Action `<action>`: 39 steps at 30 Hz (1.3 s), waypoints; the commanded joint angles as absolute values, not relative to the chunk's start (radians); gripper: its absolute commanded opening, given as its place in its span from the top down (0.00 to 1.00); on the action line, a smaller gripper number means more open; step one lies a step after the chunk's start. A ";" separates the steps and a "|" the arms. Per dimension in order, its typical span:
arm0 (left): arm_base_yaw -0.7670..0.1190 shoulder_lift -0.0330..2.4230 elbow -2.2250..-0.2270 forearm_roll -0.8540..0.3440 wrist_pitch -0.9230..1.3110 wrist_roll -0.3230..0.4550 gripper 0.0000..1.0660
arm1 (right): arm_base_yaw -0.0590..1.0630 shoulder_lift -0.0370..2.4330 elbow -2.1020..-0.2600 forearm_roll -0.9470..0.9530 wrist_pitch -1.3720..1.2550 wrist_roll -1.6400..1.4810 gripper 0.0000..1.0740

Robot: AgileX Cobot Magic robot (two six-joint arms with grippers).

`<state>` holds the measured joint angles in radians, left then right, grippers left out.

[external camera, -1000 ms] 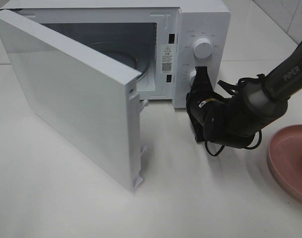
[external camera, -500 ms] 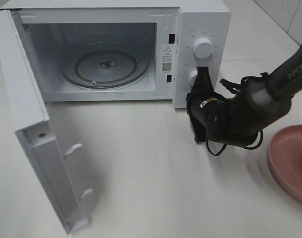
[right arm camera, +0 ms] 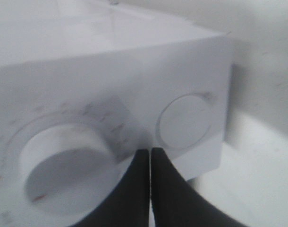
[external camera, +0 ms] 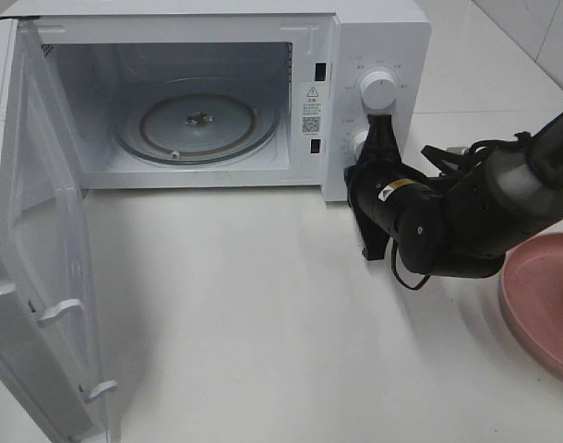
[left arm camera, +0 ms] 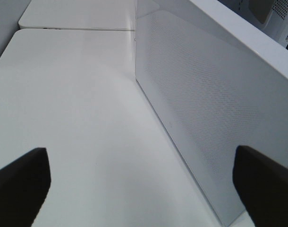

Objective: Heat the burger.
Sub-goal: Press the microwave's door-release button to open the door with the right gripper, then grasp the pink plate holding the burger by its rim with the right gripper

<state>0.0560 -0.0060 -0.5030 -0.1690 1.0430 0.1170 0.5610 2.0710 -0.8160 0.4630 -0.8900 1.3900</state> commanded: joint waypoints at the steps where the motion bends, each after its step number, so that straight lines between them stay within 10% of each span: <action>1: 0.049 -0.024 -0.500 -0.174 1.036 0.119 0.08 | 0.563 2.026 -0.781 0.442 -0.911 1.380 1.00; 16: 0.049 -0.024 -0.500 -0.174 1.036 0.119 0.08 | 0.563 1.858 -0.601 0.416 -0.781 1.290 1.00; 39: 0.049 -0.024 -0.500 -0.174 1.036 0.119 0.08 | 0.558 1.584 -0.589 0.390 -0.077 0.352 0.96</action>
